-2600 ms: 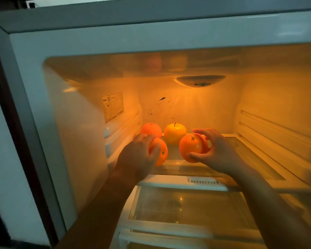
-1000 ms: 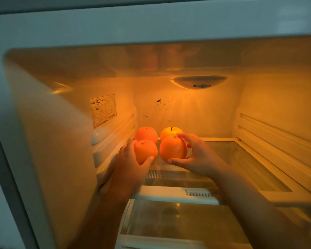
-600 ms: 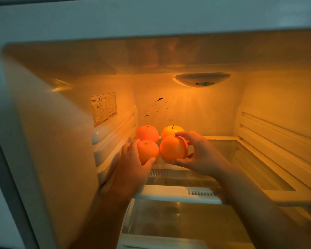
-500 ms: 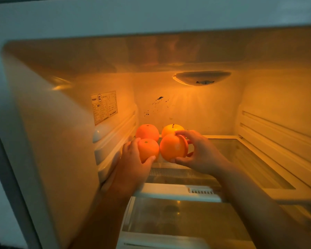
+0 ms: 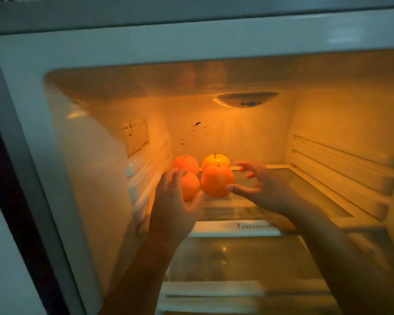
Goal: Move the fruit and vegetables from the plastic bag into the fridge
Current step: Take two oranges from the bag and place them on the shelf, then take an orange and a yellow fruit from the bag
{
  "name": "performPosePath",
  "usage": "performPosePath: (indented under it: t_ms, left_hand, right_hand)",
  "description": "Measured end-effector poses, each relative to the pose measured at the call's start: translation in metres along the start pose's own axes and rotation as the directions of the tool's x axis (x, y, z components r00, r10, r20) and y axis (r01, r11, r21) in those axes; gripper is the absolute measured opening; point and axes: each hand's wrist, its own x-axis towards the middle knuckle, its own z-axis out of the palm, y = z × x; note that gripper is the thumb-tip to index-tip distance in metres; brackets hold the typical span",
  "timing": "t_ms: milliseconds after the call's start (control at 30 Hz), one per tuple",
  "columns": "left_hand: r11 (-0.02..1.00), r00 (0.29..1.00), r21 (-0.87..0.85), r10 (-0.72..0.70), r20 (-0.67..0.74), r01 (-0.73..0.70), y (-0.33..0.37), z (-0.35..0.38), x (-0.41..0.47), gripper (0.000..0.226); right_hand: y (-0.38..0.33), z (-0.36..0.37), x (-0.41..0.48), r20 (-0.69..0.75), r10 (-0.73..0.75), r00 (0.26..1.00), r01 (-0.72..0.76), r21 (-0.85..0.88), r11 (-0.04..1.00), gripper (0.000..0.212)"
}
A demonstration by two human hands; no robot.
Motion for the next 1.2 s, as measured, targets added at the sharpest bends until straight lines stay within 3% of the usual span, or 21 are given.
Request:
performPosePath:
  t_ms: [133,300,467,600,733,1000,1200]
  left_hand:
    - [0.990,0.994,-0.099,0.105,0.027,-0.101,0.002,-0.020,-0.027,0.047]
    - [0.951,0.962,-0.285,0.184,0.200,-0.122,0.006,-0.047,-0.072,0.040]
    - [0.905,0.867,-0.406,0.298,0.400,-0.123,0.006,-0.051,-0.133,0.041]
    - [0.913,0.726,-0.389,0.351,0.592,-0.123,0.006,-0.037,-0.195,0.044]
    - [0.901,0.523,-0.396,0.426,0.738,-0.175,0.024,-0.030,-0.260,0.046]
    - [0.809,0.171,-0.553,0.585,0.793,-0.201,0.111,-0.053,-0.383,0.047]
    - [0.683,-0.004,-0.709,0.719,0.695,-0.176,0.229,-0.099,-0.493,0.048]
  right_hand:
    - [-0.009,-0.010,-0.050,-0.078,0.034,0.996,-0.035,-0.008,0.999,0.064]
    - [-0.030,-0.012,-0.124,-0.173,0.036,0.984,0.001,0.211,0.978,0.043]
    - [-0.030,0.009,-0.216,-0.172,0.141,0.975,-0.121,0.122,0.985,0.047]
    - [-0.030,0.033,-0.312,-0.002,0.357,0.934,-0.357,0.011,0.934,0.056]
    - [-0.044,0.042,-0.406,0.072,0.577,0.814,-0.568,-0.107,0.816,0.053]
    - [-0.099,0.004,-0.577,-0.053,0.823,0.565,-0.817,-0.175,0.550,0.057]
    - [-0.168,-0.052,-0.731,-0.192,0.904,0.382,-0.918,-0.188,0.348,0.057]
